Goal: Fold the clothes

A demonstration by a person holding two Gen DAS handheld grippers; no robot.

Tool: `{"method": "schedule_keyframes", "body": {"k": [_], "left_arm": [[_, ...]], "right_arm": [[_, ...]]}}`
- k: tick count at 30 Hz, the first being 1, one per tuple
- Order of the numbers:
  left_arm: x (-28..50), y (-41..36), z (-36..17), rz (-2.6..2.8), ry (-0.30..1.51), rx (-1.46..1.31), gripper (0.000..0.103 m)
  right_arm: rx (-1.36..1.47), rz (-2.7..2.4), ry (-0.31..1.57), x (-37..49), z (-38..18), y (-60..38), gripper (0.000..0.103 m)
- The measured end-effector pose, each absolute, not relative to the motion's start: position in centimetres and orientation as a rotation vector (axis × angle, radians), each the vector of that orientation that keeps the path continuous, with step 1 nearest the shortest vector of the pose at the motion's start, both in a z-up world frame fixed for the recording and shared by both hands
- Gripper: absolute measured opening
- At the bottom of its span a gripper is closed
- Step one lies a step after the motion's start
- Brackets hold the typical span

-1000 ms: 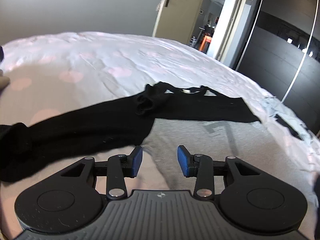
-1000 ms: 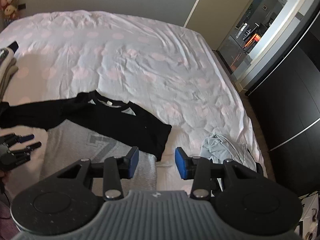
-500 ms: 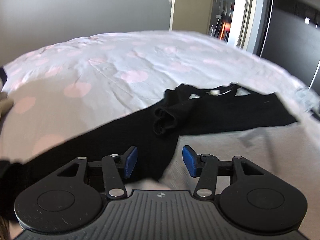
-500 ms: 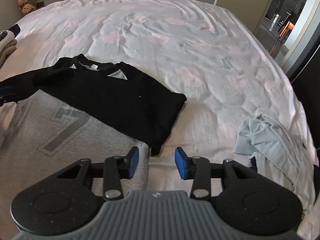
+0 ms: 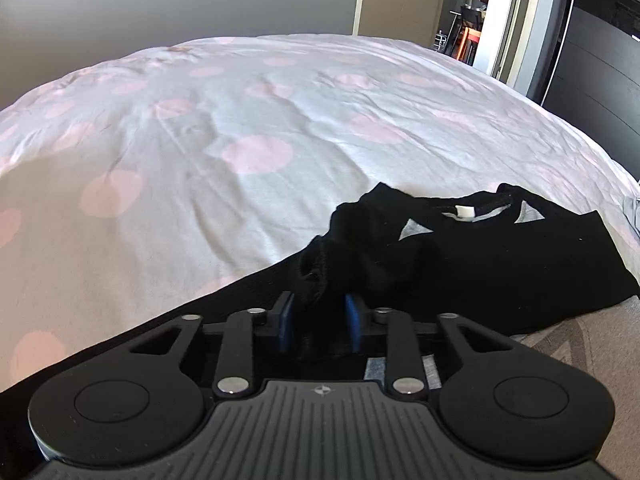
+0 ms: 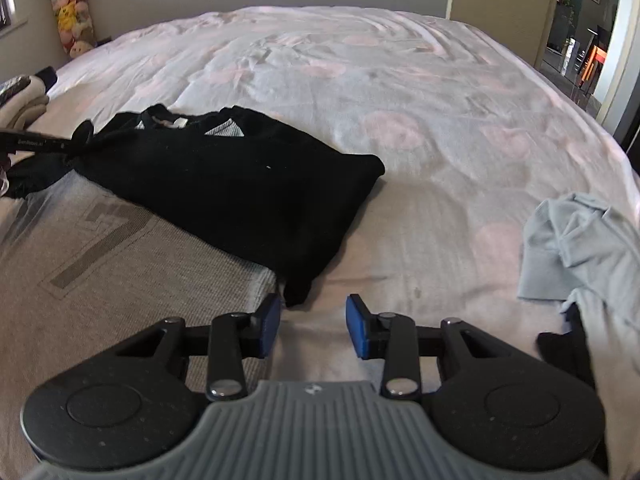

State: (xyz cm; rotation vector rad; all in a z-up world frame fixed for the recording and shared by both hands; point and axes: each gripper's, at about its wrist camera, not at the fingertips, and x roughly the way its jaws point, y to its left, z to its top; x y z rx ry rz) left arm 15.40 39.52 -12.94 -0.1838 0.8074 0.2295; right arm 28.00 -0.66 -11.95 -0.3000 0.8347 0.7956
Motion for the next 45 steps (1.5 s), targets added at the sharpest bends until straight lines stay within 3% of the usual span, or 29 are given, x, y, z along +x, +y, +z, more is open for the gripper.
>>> {"method": "schedule_keyframes", "body": {"k": [2,3,4,10,17,23,25,27,30,33,39,45], "left_arm": [[15.9,39.2,-12.7,0.224,0.825,-0.175,0.012],[16.1,39.0,-12.6,0.225,0.836,-0.167,0.009],[16.3,38.8,-12.5,0.225,0.845,-0.161,0.007],[15.5,39.2,-8.9,0.212,0.806,-0.234,0.004],[13.9,39.7,-8.3,0.221,0.842,-0.279,0.004],[13.5,40.6,-8.9,0.236,0.843,-0.330,0.004],[13.5,40.8,-8.4,0.232,0.826,-0.334,0.004],[13.8,40.8,-7.9,0.225,0.818,-0.326,0.004],[14.2,40.6,-7.8,0.223,0.823,-0.308,0.004],[14.4,40.5,-8.0,0.232,0.833,-0.310,0.004],[13.7,40.3,-7.4,0.209,0.824,-0.355,0.004],[12.9,40.6,-11.1,0.260,0.916,-0.392,0.004]], "right_arm": [[-0.252,0.779,0.851,28.3,-12.4,-0.5,0.038],[-0.229,0.771,0.862,28.4,-12.7,-0.4,0.032],[-0.207,0.762,0.872,28.5,-12.9,-0.3,0.018],[-0.135,0.671,0.905,29.1,-12.5,-0.6,0.000],[-0.033,0.602,0.919,30.2,-12.0,-2.7,0.000],[-0.173,0.691,0.887,28.3,-12.7,-0.8,0.010],[-0.164,0.716,0.897,28.3,-13.2,-0.4,0.027],[-0.151,0.721,0.898,28.4,-13.5,-0.1,0.032],[-0.140,0.706,0.896,28.5,-14.0,0.5,0.031],[-0.077,0.702,0.917,28.9,-14.1,0.6,0.009],[-0.209,0.615,0.858,29.2,-12.2,-0.1,0.008],[-0.377,0.613,0.844,28.3,-13.7,1.0,0.008]]}}
